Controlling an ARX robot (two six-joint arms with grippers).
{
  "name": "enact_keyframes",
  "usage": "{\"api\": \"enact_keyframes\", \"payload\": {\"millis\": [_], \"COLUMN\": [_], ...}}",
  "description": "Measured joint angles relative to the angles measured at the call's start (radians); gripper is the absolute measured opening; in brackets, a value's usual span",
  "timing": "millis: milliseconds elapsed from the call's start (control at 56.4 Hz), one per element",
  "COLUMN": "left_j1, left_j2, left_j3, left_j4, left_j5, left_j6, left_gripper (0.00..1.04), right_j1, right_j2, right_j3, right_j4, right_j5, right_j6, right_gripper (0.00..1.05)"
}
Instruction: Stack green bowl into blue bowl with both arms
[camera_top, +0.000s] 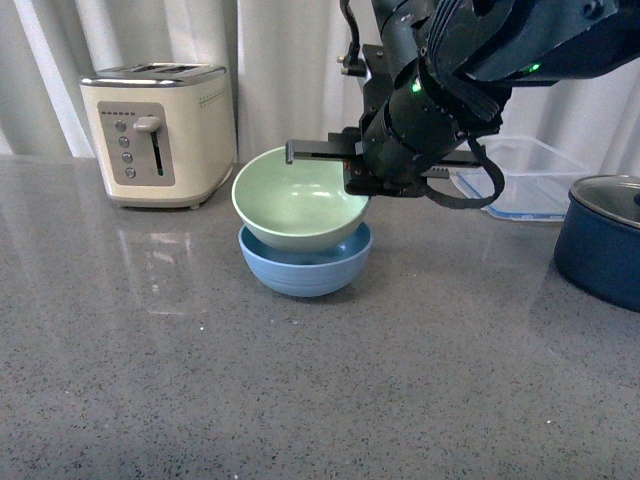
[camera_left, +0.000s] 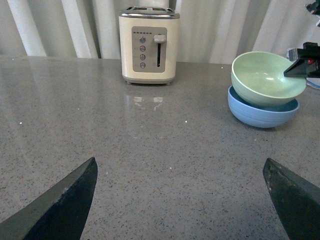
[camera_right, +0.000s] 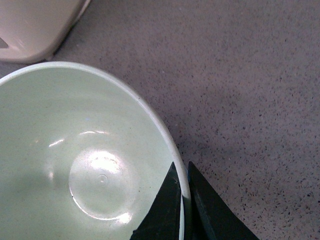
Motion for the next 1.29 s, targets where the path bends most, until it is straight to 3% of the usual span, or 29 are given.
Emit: {"api": "enact_keyframes", "payload": {"millis": [230,496,567,621,656,709,1011,1294], "left_j1": [0.0,0.0,0.0,0.0,0.0,0.0,0.0,0.0], "left_j2": [0.0,0.0,0.0,0.0,0.0,0.0,0.0,0.0], "left_j3": [0.0,0.0,0.0,0.0,0.0,0.0,0.0,0.0], "left_j4": [0.0,0.0,0.0,0.0,0.0,0.0,0.0,0.0], "left_j5": [0.0,0.0,0.0,-0.001,0.0,0.001,0.0,0.0], "left_j6": [0.0,0.0,0.0,0.0,0.0,0.0,0.0,0.0], "left_gripper": [0.98,0.98,0.98,0.98,0.98,0.98,0.98,0.98], "right_j1": [0.0,-0.047,-0.109,-0.136,-0.148,-0.166,-0.252,-0.315], "right_j2": [0.012,-0.159,-0.359,-0.472,-0.546,-0.618,-0.811,-0.99], "right_j3": [-0.006,-0.138,-0.307,-0.398,-0.47,-0.572,-1.056,-1.296], "right_j4": [-0.008,0.113,0.334,0.446,0.547,0.637,0.825,0.88], "right_j5": [0.002,-0.087,-0.19,-0.17,-0.017,0.101,0.033,-0.023], "right_j6": [-0.004,0.029,0.068,0.076,0.007,-0.081,-0.201,-0.206], "right_gripper": [0.05,0.47,0.65,0.73,0.65,0.54,0.0,0.01]}}
